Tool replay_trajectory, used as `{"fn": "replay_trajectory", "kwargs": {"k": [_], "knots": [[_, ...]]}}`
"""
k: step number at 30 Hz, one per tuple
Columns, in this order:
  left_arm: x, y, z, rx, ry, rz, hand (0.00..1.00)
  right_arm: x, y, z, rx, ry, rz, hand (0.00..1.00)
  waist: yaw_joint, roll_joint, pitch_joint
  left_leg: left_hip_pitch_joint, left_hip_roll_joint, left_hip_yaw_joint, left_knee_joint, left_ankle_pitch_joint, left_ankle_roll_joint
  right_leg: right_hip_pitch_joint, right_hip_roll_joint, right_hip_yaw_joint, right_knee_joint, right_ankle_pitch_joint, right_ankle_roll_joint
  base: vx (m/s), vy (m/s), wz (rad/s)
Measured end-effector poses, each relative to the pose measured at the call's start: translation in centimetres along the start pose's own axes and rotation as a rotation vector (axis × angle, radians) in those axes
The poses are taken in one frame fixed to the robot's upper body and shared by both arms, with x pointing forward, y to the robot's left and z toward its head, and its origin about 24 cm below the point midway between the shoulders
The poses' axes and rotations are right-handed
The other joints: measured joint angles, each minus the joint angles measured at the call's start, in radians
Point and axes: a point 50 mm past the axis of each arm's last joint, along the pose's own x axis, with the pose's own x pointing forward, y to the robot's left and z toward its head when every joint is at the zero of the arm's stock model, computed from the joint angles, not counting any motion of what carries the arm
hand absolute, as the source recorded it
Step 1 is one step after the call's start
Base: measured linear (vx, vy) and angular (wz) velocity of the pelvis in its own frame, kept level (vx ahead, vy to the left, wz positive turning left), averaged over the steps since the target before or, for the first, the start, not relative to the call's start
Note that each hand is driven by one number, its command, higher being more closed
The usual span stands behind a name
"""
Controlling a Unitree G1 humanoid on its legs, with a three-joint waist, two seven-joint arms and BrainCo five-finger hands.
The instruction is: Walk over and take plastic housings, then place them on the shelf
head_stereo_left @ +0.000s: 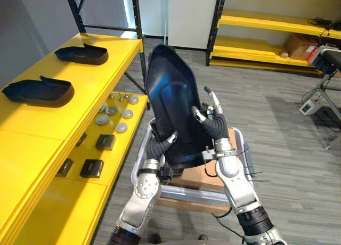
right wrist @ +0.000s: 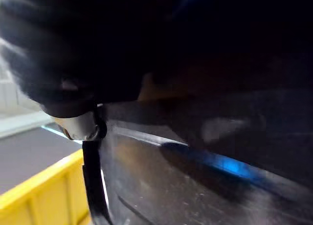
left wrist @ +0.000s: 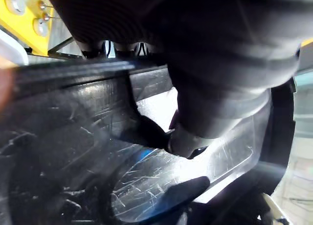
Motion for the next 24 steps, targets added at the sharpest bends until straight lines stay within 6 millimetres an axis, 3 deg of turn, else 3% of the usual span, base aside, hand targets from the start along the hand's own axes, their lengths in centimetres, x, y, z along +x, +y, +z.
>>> {"fn": "replay_trajectory", "kwargs": {"k": [6, 8, 10, 12, 14, 18, 20, 23, 24], "knots": [[0.0, 0.1, 0.5, 0.036, -0.031, 0.002, 1.0, -0.5, -2.8, 0.3, 0.024, -0.018, -0.052, 0.0, -0.002, 0.0, 0.0, 0.006, 0.005, 0.006, 0.0, -0.001, 0.0, 0.001, 0.0, 0.009, 0.003, 0.0, 0.0, -0.02, -0.009, -0.03], [-0.3, 0.4, 0.0, 0.035, -0.006, 0.026, 1.0, -0.9, -4.9, 0.3, 0.117, -0.033, -0.165, 0.0, -0.004, 0.003, 0.002, 0.006, 0.006, 0.006, -0.001, -0.004, -0.005, 0.0, 0.001, 0.009, 0.003, -0.001, 0.002, -0.02, -0.008, -0.01], [-1.2, 3.3, -0.8, 0.039, 0.039, 0.165, 1.0, -2.8, -11.5, 0.4, 0.158, -0.082, -0.531, 0.0, -0.006, 0.003, 0.002, 0.005, 0.006, 0.006, -0.001, -0.005, -0.005, 0.0, 0.001, 0.009, 0.003, -0.003, 0.002, 0.0, 0.0, 0.0], [-2.0, 5.4, -1.3, 0.068, 0.069, 0.257, 1.0, -4.9, -15.0, -0.1, 0.14, -0.075, -0.719, 0.0, -0.009, 0.003, 0.002, 0.002, 0.007, 0.005, -0.002, -0.005, -0.005, -0.003, 0.001, 0.008, 0.001, -0.003, 0.002, 0.0, 0.0, 0.0], [-3.3, 7.8, -1.9, 0.094, 0.107, 0.362, 1.0, -8.6, -17.9, -2.3, 0.113, 0.048, -0.896, 0.0, -0.017, 0.004, 0.003, -0.006, 0.007, 0.005, -0.001, -0.005, -0.005, -0.009, 0.001, 0.007, -0.001, -0.003, 0.002, 0.0, 0.0, 0.0], [-3.7, 7.4, -1.5, 0.074, 0.1, 0.353, 1.0, -13.3, -17.9, -6.7, 0.111, 0.326, -0.998, 0.0, -0.026, 0.007, 0.004, -0.013, 0.006, 0.005, -0.001, -0.004, -0.004, -0.016, 0.001, 0.007, -0.002, -0.002, 0.002, 0.0, 0.0, 0.0], [-3.6, 6.7, -0.9, 0.052, 0.073, 0.326, 1.0, -16.5, -17.0, -9.1, 0.124, 0.507, -1.024, 0.0, -0.026, 0.012, 0.004, -0.012, 0.007, 0.005, -0.001, -0.003, -0.002, -0.014, 0.001, 0.006, -0.001, -0.002, 0.002, 0.0, 0.0, 0.0], [-3.6, 6.4, -0.8, 0.042, 0.065, 0.313, 1.0, -19.6, -16.0, -11.5, 0.139, 0.7, -1.03, 0.0, -0.028, 0.019, 0.005, -0.004, 0.008, 0.005, -0.001, -0.003, -0.002, -0.005, 0.001, 0.005, -0.001, -0.002, 0.002, 0.0, 0.0, 0.0], [-3.9, 6.3, -1.0, 0.043, 0.08, 0.306, 1.0, -21.7, -15.1, -12.8, 0.141, 0.825, -1.016, 0.0, -0.029, 0.025, 0.003, 0.002, 0.009, 0.006, -0.001, -0.005, -0.003, 0.001, 0.001, 0.005, -0.001, -0.002, 0.002, 0.0, 0.0, 0.0]]}}
